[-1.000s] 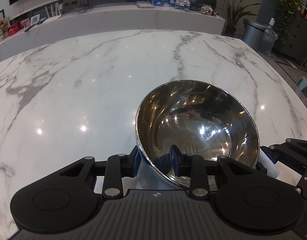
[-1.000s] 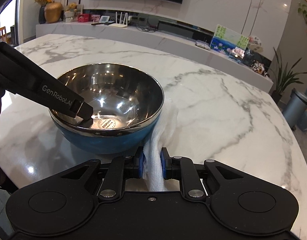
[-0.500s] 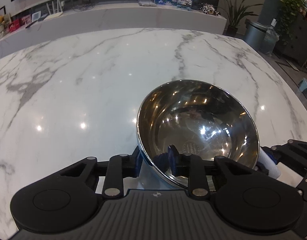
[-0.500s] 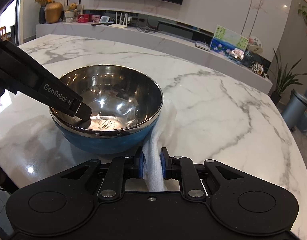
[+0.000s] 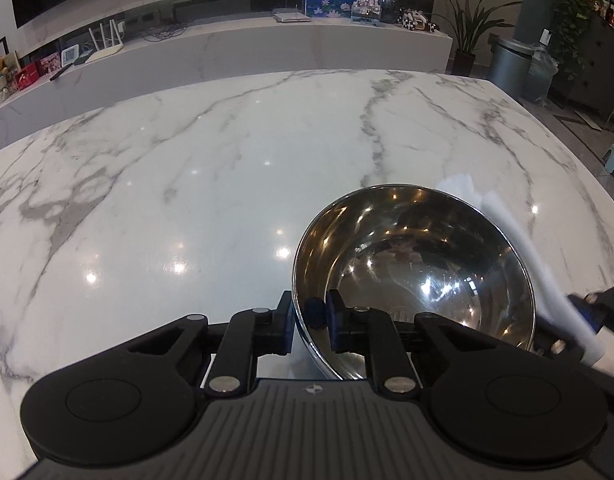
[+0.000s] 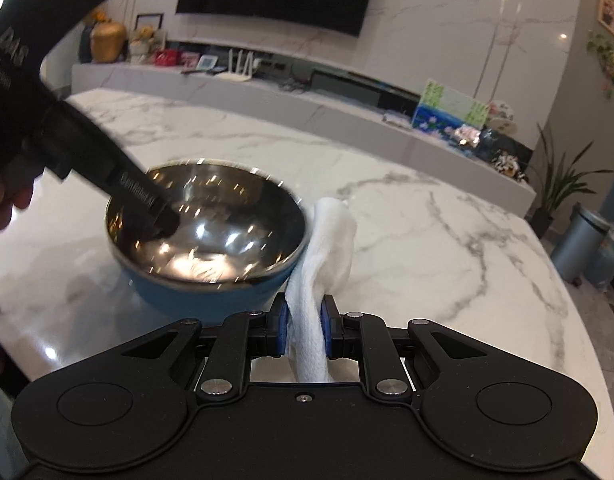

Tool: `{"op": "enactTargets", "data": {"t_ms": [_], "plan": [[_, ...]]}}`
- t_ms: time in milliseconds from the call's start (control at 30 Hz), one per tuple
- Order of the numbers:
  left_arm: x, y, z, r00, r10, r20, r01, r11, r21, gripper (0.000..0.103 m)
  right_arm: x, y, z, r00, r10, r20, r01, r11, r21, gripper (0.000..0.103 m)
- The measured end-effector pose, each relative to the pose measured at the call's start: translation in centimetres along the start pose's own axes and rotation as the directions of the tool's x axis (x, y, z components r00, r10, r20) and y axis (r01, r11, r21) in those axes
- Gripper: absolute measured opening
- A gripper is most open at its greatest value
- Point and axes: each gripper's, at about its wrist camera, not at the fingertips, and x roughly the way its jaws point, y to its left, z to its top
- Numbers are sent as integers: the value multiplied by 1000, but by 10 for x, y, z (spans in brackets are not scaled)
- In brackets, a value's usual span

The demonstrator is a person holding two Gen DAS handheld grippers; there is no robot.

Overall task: Clean bowl
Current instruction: 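Keep wiping the blue outer wall with the towel while the left gripper tilts the bowl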

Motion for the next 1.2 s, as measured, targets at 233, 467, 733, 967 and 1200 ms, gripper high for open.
{"op": "enactTargets", "data": {"t_ms": [233, 467, 733, 967, 1200], "plan": [[-3, -2, -6, 1000, 18, 8, -18, 999, -27, 18, 8, 7, -6, 998, 29, -59, -30, 999, -15, 15], [-4, 1, -15, 1000, 12, -25, -14, 995, -98, 41, 11, 7, -9, 997, 34, -70, -35, 999, -12, 15], [-3, -6, -9, 1000, 3, -8, -3, 1000, -11, 21, 10, -1, -4, 999, -29, -23, 30, 999, 18, 15], [0, -15, -1, 1000, -18, 19, 17, 996, 85, 16, 3, -11, -2, 996, -82, 39, 80, 996, 47, 15], [4, -14, -2, 999, -34, 16, 32, 997, 74, 16, 10, -5, -7, 1000, -21, -15, 21, 1000, 21, 15]]}}
